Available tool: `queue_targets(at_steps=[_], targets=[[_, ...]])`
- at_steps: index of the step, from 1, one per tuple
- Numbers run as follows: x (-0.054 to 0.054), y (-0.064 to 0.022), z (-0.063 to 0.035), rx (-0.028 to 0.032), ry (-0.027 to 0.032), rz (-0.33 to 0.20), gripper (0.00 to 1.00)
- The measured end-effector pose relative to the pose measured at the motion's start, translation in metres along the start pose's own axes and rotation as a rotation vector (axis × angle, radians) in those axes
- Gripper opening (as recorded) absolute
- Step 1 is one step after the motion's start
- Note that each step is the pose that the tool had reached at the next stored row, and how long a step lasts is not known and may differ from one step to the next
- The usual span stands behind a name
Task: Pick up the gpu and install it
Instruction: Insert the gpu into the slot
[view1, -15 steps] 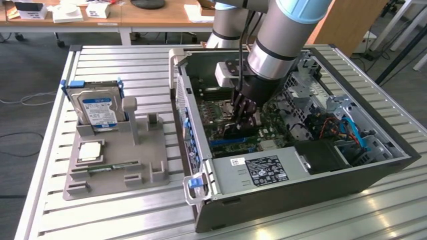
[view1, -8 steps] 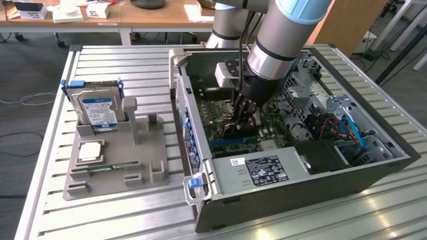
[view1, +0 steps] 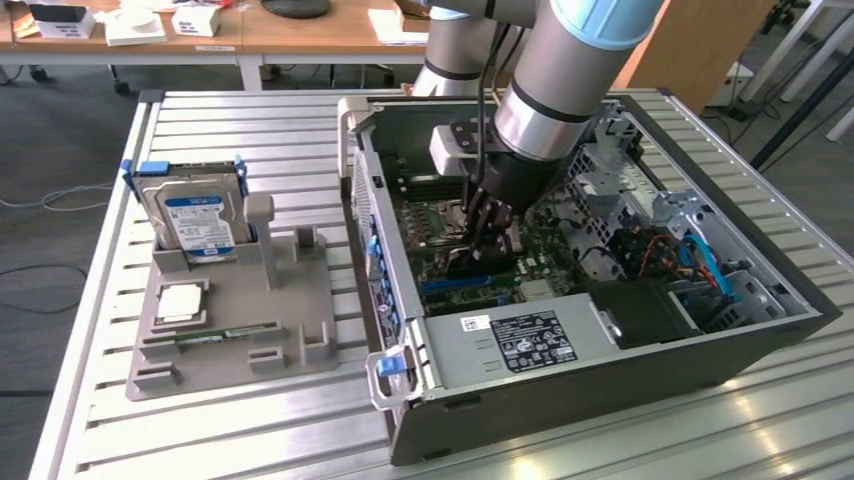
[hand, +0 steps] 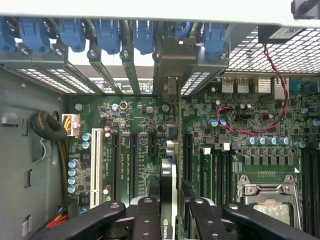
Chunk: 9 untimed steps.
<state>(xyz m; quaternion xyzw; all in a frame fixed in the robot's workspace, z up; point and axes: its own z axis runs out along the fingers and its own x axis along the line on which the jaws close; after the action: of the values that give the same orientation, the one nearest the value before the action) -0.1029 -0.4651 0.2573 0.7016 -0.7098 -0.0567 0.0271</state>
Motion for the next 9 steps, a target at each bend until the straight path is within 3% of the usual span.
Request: queue_targets(at_steps=[9], targets=[[0.0000,-0.0001,0.0005,0.0001,-0.0001,0.000,0.27]])
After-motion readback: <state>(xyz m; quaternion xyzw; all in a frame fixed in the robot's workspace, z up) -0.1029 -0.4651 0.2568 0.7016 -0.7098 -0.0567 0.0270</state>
